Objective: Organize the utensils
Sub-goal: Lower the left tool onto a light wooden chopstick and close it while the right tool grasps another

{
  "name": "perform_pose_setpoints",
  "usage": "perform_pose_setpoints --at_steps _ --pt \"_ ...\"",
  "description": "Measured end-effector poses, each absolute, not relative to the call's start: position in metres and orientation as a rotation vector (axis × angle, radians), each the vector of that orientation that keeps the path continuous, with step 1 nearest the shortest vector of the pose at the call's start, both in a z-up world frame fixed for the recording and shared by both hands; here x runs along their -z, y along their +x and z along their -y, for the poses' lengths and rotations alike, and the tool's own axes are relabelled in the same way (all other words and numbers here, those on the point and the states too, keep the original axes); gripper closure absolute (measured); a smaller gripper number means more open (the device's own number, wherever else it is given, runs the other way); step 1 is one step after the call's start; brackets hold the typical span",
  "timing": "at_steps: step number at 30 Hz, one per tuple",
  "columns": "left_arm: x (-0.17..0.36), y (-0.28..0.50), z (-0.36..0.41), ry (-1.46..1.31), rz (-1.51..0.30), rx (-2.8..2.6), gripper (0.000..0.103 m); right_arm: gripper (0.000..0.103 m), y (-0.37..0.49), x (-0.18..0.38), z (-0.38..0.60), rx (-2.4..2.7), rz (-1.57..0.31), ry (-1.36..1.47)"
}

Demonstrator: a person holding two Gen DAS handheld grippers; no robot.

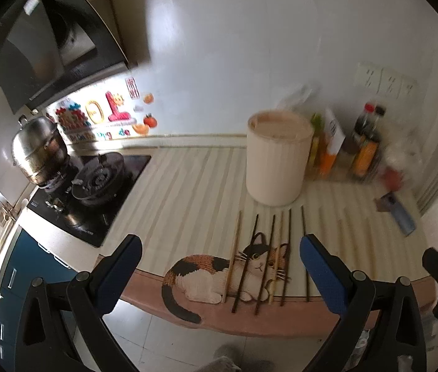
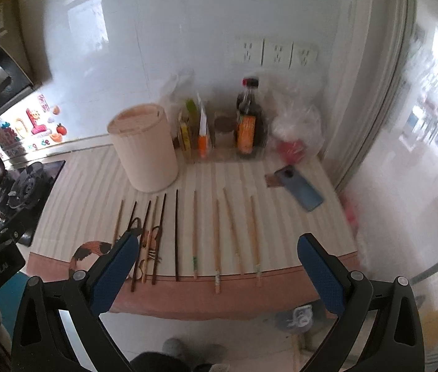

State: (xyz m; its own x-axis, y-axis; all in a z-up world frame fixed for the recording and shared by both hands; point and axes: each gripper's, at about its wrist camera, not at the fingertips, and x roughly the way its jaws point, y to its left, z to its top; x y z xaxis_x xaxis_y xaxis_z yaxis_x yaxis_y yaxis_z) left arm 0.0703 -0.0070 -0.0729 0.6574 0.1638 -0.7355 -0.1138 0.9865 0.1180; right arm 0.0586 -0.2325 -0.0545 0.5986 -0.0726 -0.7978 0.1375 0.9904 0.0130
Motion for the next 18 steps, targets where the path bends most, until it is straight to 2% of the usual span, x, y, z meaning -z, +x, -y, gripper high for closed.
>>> perform_pose_setpoints --at_steps 1,4,10,18 --pt "0.085 0.083 0.005 0.065 -0.868 -0.159 0.0 0.01 0.067 0.067 0.232 0.118 -0.942 0.079" --pt "0.118 0.114 0.001 0.075 -0.943 -0.15 0.0 0.021 0.094 0.106 0.228 0.092 -1.016 0.076" --pt "0.179 0.174 -0.007 0.072 -1.101 -0.102 0.0 0.033 0.149 0.178 0.224 0.082 -1.153 0.074" --pt "0.258 0.241 -0.03 0.022 -1.328 -0.047 0.002 0.042 0.22 0.249 0.223 0.106 -1.324 0.119"
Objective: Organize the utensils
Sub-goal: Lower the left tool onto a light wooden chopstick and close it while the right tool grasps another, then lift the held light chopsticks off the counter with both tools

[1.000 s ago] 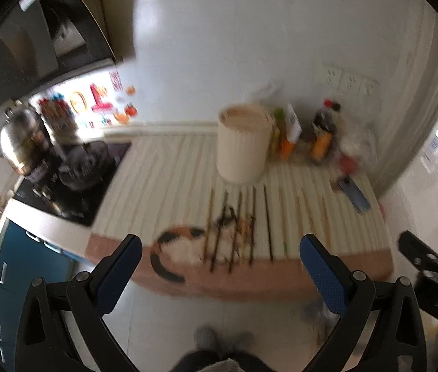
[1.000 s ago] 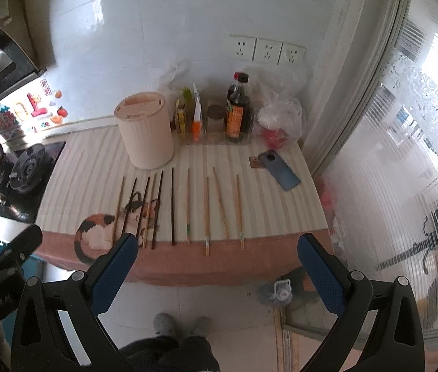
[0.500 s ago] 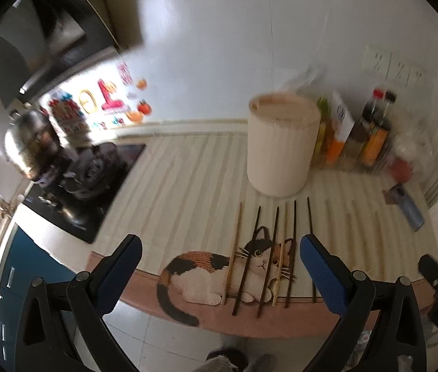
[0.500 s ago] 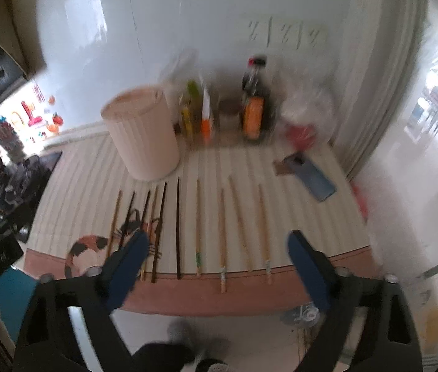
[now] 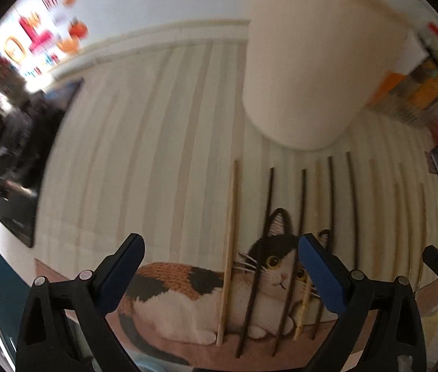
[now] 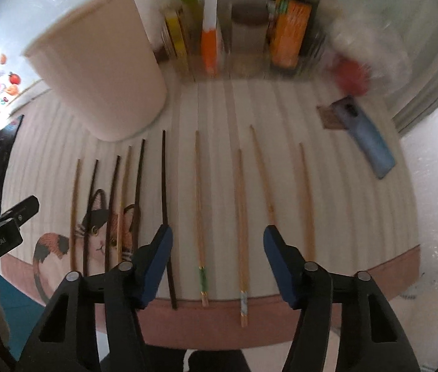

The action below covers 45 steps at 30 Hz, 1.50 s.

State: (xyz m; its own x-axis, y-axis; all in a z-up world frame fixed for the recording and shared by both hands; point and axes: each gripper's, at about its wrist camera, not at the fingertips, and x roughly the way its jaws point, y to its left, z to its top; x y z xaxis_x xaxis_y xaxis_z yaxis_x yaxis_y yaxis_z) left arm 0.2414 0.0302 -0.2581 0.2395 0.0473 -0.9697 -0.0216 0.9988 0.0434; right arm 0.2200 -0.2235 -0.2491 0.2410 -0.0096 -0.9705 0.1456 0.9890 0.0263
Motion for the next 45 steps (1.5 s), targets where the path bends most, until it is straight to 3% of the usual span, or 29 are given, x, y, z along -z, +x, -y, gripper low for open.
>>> perform_pose_setpoints --at_steps 4,7,9,12,14,16,17,23,26,28,38,45 --pt "0.288 0.258 -0.042 -0.04 -1.424 0.009 0.004 0.046 0.244 0.274 0.225 0.118 -1.385 0.132" --pt "0.312 0.263 -0.038 -0.055 -1.506 0.048 0.026 0.051 0.253 0.289 0.225 0.123 -1.422 0.154" --pt "0.324 0.264 -0.036 -0.048 -1.537 0.048 0.031 0.054 0.26 0.3 0.223 0.116 -1.451 0.161" --pt "0.335 0.261 -0.029 0.001 -1.564 0.044 0.057 0.057 0.269 0.313 0.218 0.104 -1.484 0.146" --pt "0.333 0.259 -0.022 0.049 -1.551 0.049 0.064 0.057 0.274 0.321 0.218 0.104 -1.506 0.134" --pt "0.33 0.259 -0.02 0.052 -1.56 0.049 0.095 0.057 0.279 0.328 0.216 0.102 -1.529 0.12" --pt "0.33 0.261 -0.021 0.042 -1.567 0.048 0.098 0.057 0.281 0.331 0.216 0.107 -1.541 0.107" --pt "0.32 0.275 -0.038 -0.023 -1.556 0.026 0.099 0.058 0.29 0.347 0.216 0.132 -1.581 0.081" --pt "0.313 0.276 -0.049 -0.066 -1.565 0.03 0.099 0.072 0.29 0.344 0.21 0.102 -1.573 0.061" --pt "0.309 0.276 -0.054 -0.076 -1.574 0.044 0.098 0.096 0.288 0.343 0.205 0.1 -1.572 0.048" --pt "0.313 0.276 -0.096 -0.141 -1.676 0.17 0.094 0.096 0.27 0.347 0.213 0.127 -1.686 0.094" --pt "0.301 0.245 -0.077 -0.046 -1.61 0.127 0.094 0.095 0.292 0.353 0.21 0.097 -1.723 0.034"
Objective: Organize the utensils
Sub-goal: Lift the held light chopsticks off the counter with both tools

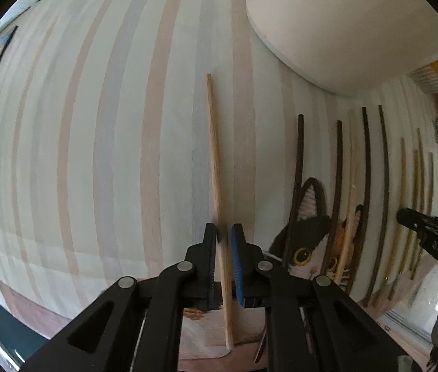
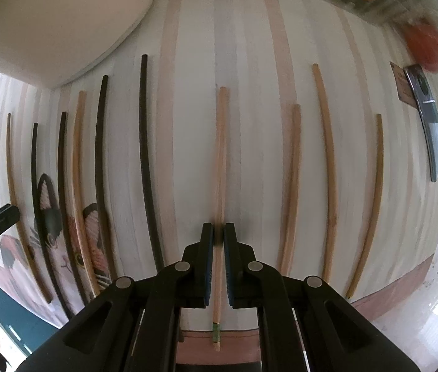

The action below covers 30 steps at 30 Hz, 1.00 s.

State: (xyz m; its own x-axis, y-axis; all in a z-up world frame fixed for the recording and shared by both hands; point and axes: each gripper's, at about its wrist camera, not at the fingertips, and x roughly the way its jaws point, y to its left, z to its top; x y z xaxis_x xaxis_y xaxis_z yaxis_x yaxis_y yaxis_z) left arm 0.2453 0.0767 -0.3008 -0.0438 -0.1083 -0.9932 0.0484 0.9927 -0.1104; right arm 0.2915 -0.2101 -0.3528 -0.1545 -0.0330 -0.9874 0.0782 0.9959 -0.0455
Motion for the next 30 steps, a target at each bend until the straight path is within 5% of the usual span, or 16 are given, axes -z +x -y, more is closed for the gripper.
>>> perform_pose_setpoints --at_steps 15,30 --pt "0.28 0.233 0.001 0.069 -1.547 0.007 0.099 0.096 0.298 0.342 0.172 0.07 -1.643 -0.007" --pt "0.168 0.181 0.005 -0.027 -1.364 -0.045 0.099 0.096 0.292 0.26 0.181 -0.076 -1.421 0.145"
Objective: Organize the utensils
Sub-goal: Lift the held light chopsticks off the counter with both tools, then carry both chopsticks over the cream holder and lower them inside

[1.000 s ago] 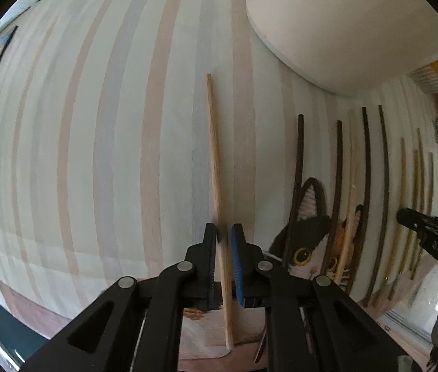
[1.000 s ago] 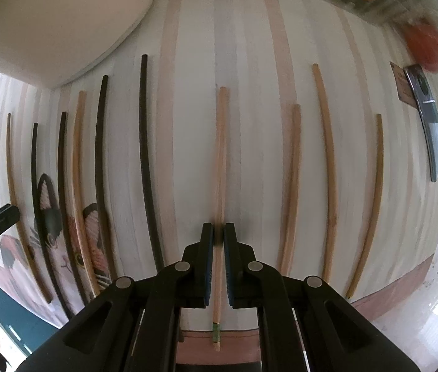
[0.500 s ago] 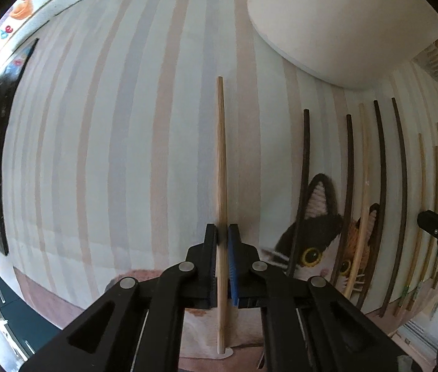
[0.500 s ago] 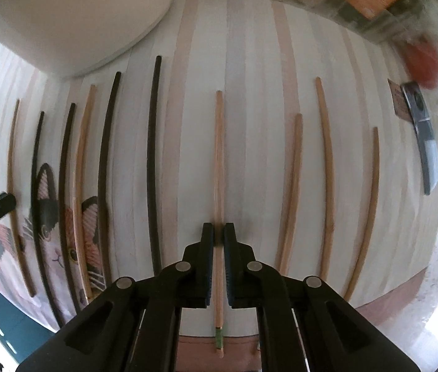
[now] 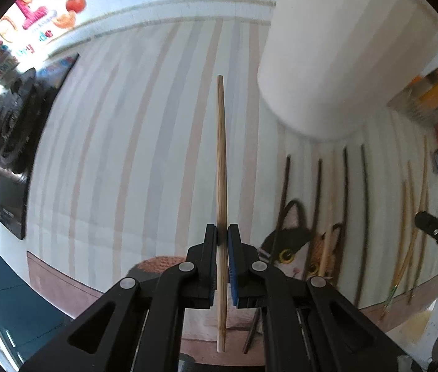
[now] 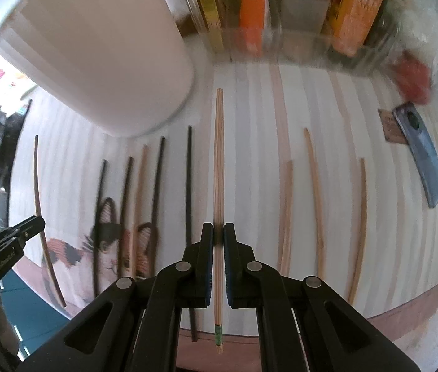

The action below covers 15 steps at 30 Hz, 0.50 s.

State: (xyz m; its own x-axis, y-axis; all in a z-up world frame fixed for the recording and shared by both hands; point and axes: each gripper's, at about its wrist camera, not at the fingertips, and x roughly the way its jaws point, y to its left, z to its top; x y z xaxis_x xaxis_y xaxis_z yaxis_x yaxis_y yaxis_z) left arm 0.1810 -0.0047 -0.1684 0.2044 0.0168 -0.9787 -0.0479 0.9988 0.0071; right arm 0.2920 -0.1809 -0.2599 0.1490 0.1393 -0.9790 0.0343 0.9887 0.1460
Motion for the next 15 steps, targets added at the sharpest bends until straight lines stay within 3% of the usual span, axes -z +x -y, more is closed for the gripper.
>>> perform_pose_setpoints --at_steps 7,15 --pt "0.091 0.165 0.015 -0.09 -1.207 -0.036 0.099 0.096 0.299 0.225 0.216 -0.127 -1.324 0.188" --pt "-0.022 0.17 0.052 -0.184 -0.989 0.06 0.099 0.096 0.327 0.128 0.223 -0.218 -1.094 0.251"
